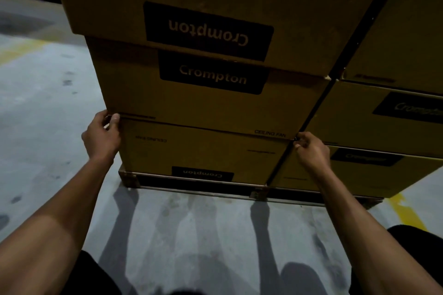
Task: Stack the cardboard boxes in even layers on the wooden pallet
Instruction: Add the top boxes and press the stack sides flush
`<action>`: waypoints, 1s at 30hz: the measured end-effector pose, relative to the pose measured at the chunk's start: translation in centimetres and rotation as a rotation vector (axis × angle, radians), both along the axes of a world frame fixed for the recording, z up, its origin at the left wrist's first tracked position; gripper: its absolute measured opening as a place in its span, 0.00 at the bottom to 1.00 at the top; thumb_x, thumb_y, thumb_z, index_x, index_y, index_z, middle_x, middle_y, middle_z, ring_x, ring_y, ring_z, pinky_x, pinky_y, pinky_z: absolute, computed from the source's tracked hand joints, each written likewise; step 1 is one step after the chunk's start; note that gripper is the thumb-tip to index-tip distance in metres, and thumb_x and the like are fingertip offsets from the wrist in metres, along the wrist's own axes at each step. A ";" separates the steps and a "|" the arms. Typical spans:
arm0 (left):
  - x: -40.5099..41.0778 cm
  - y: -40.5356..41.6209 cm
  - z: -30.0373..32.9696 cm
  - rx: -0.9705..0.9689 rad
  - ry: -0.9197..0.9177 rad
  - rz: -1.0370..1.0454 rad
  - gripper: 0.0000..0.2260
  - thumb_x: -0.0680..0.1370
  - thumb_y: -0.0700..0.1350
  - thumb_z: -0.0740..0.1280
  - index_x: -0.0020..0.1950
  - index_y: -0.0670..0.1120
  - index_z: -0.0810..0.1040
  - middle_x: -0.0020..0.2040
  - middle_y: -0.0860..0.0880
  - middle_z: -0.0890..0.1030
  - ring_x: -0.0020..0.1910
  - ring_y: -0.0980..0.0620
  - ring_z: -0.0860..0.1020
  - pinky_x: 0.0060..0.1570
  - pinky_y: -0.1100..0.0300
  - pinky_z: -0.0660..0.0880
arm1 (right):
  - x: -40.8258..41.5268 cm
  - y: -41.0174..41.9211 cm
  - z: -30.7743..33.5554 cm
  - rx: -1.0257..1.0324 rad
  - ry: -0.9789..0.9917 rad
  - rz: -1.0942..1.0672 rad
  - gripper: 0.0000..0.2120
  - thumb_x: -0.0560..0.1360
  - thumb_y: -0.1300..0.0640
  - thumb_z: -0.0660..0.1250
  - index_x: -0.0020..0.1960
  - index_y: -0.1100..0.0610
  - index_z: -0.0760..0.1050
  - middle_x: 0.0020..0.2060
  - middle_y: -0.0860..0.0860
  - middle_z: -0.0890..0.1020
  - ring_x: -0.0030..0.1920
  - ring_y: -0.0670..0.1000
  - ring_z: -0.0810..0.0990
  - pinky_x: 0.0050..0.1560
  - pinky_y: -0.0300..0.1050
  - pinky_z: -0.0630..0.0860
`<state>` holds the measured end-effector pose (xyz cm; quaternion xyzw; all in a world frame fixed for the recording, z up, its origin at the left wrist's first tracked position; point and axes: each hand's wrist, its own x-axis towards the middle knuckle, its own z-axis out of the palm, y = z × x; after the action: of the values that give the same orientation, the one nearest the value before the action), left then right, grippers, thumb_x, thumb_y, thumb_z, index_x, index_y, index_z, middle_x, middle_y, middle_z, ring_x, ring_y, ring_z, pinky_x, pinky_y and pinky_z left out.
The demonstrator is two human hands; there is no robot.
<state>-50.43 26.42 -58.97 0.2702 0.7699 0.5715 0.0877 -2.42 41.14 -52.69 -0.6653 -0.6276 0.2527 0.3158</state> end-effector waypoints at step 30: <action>-0.7 -0.2 -0.4 -0.073 0.076 0.002 0.19 0.85 0.57 0.62 0.75 0.52 0.74 0.68 0.44 0.81 0.67 0.39 0.78 0.68 0.39 0.73 | 0.3 0.0 0.1 0.019 -0.020 0.046 0.22 0.81 0.60 0.67 0.75 0.53 0.71 0.67 0.53 0.79 0.61 0.50 0.79 0.54 0.44 0.81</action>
<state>-51.16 26.21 -59.36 0.2876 0.7933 0.5323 0.0677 -2.10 41.14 -52.62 -0.6500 -0.6485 0.2470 0.3098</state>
